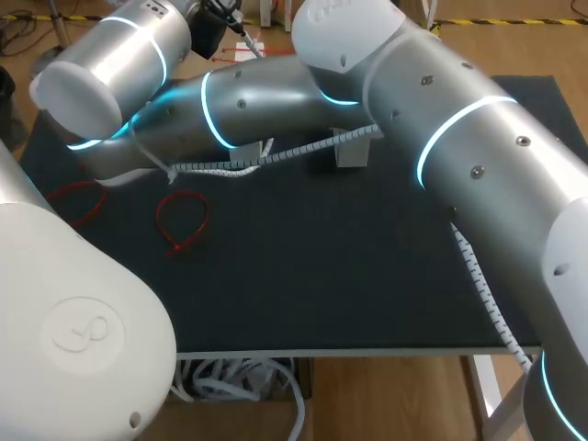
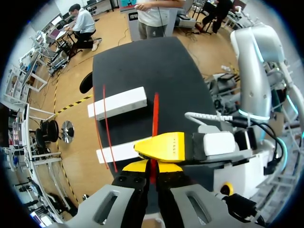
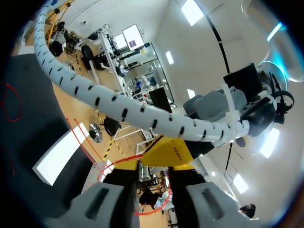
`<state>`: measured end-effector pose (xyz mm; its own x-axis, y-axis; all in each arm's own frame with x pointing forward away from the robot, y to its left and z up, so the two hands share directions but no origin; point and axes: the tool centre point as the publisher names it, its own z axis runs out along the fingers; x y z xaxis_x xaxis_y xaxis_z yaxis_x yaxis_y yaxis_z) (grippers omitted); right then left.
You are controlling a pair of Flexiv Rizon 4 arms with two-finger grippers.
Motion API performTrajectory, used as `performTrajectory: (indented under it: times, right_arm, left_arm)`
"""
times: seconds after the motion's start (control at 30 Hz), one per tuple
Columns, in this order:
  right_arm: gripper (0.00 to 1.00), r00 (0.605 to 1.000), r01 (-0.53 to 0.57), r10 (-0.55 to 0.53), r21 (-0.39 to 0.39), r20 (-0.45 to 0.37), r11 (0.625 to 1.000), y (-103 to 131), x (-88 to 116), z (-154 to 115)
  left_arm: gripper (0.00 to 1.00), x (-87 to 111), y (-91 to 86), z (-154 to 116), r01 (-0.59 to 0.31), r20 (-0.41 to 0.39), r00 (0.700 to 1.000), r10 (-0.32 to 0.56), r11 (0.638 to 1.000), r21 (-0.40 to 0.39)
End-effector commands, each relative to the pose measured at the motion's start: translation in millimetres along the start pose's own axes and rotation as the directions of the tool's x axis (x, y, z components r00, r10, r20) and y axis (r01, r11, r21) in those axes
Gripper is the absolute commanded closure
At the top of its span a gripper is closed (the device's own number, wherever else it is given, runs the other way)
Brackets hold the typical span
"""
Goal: Grab the tape and strap the tape.
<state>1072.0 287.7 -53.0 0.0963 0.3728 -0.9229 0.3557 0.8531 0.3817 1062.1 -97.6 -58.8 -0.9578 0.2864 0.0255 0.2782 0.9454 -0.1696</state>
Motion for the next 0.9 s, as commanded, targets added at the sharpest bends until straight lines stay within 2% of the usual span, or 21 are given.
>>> performTrajectory:
  times: [0.03, 0.6, 0.77, 0.9]
  right_arm:
    - [0.74, 1.0, 0.002, -0.002, -0.001, -0.011, 1.0, -0.8, -3.4, -0.3]
    - [0.72, 0.999, -0.016, 0.015, -0.033, -0.044, 0.999, -10.0, -5.9, -5.9]
    - [0.77, 0.997, -0.034, 0.029, -0.061, -0.073, 0.998, -13.6, -5.2, -9.6]
    - [0.77, 0.995, -0.049, 0.042, -0.081, -0.089, 0.996, -18.1, -6.6, -11.3]
  left_arm:
    - [1.0, 0.8, -1.1, -0.4, 0.0, 0.0, 1.0, 0.0, 1.0, -0.004]
    - [1.0, 0.8, -1.1, -0.4, 0.0, 0.0, 1.0, 0.0, 1.0, -0.004]
    - [1.0, 0.8, -1.1, -0.4, 0.0, 0.0, 1.0, 0.0, 1.0, -0.004]
    - [1.0, 0.8, -1.1, -0.4, 0.0, 0.0, 1.0, 0.0, 1.0, -0.004]
